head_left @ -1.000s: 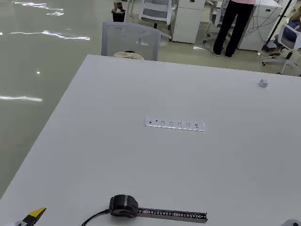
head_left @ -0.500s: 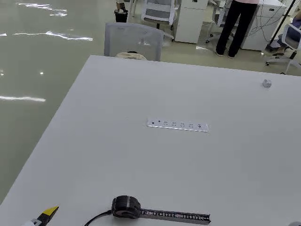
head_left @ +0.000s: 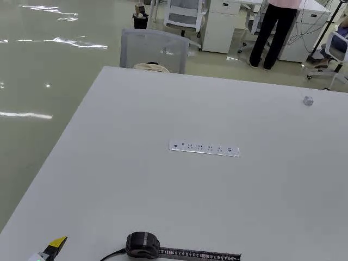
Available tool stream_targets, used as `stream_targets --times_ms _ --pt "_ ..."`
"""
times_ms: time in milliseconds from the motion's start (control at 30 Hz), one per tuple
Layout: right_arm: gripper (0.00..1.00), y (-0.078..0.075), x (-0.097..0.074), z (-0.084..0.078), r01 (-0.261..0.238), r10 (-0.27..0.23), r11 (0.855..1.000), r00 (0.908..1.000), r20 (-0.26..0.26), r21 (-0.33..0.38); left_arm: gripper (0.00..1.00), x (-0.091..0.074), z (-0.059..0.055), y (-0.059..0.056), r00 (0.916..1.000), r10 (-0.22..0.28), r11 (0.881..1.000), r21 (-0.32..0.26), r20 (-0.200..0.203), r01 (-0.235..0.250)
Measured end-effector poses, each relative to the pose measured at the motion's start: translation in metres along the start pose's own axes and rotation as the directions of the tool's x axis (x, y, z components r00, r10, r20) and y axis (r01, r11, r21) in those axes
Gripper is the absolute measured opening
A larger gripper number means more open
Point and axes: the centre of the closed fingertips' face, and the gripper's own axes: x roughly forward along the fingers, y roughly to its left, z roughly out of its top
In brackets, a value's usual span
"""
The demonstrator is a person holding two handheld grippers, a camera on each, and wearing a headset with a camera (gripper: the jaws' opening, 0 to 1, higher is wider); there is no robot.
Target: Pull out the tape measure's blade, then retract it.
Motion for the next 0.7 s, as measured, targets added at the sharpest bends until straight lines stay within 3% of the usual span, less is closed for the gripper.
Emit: stream_targets --times_ms 333,433,700 --pt "0.93 -0.009 0.007 0.023 -0.062 0.059 0.993 0.9978 -0.029 -0.103 1.0 0.015 0.004 -0.014 0.9996 0.027 0.999 -0.02 -0.003 -0.027" --pt "0.94 -0.013 0.008 0.03 -0.065 0.062 0.99 0.9977 -0.028 -0.123 1.0 0.016 0.007 -0.014 0.9979 0.064 0.998 0.005 0.009 -0.064" --pt "0.96 -0.014 0.02 0.04 -0.121 0.11 0.977 0.9914 -0.07 -0.178 1.0 0.022 0.004 -0.02 0.9957 0.093 0.995 -0.033 -0.004 -0.093"
